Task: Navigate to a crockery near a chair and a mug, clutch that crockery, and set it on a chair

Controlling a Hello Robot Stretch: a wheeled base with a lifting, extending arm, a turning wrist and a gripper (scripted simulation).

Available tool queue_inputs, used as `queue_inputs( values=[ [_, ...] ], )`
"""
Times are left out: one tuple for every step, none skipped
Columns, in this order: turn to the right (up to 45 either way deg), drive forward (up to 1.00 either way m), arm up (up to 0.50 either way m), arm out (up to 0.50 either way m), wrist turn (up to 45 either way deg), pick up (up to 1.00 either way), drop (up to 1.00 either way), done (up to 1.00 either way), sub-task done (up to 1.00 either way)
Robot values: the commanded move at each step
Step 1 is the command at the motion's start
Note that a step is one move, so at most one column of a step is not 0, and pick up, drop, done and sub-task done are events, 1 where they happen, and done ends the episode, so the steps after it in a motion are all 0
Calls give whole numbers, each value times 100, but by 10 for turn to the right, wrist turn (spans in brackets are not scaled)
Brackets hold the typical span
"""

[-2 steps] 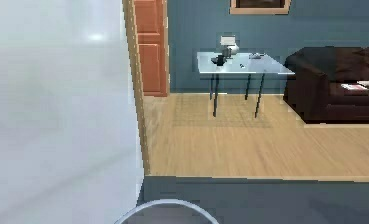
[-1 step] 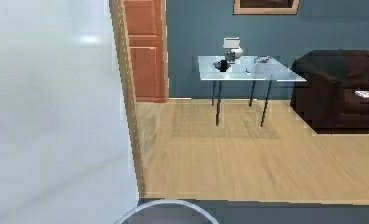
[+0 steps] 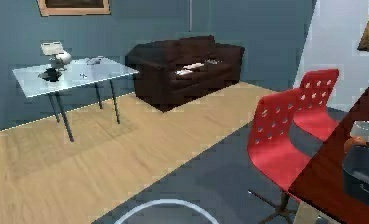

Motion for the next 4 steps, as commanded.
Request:
queue_inputs(
  values=[
    [450, 0, 0, 0, 0, 0, 0, 0, 0],
    [240, 0, 0, 0, 0, 0, 0, 0, 0],
    [-450, 0, 0, 0, 0, 0, 0, 0, 0],
    [-450, 0, 0, 0, 0, 0, 0, 0, 0]
  ],
)
